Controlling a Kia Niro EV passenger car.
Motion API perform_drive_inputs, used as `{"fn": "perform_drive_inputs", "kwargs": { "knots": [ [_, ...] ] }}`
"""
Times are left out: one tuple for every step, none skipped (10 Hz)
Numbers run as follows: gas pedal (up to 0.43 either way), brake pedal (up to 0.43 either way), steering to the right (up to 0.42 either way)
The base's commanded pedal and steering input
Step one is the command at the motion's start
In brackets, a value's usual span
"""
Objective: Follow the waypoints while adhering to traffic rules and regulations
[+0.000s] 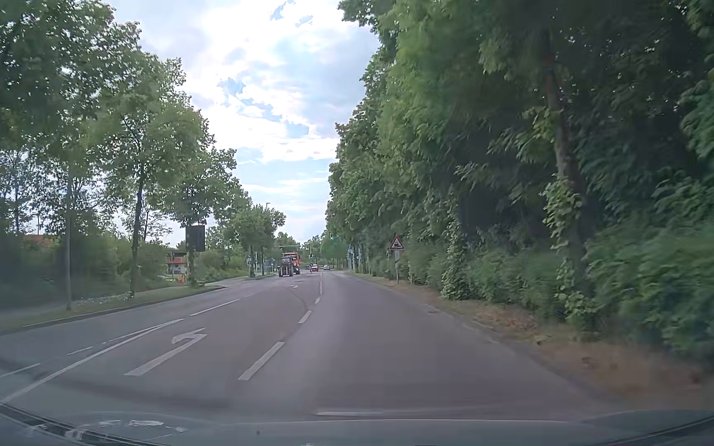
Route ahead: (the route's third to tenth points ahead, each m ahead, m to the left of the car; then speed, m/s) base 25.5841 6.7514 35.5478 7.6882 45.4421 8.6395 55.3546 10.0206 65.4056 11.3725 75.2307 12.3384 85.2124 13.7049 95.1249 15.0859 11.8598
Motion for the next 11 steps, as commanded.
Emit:
{"fn": "perform_drive_inputs", "kwargs": {
  "knots": [
    [0.169,0.012,-0.025],
    [0.169,0.018,-0.025],
    [0.169,0.012,-0.025],
    [0.169,0.018,-0.026],
    [0.169,0.012,-0.026],
    [0.169,0.018,-0.026],
    [0.169,0.018,-0.026],
    [0.169,0.018,-0.026],
    [0.169,0.018,-0.026],
    [0.169,0.012,-0.026],
    [0.157,0.018,-0.026]
  ]
}}
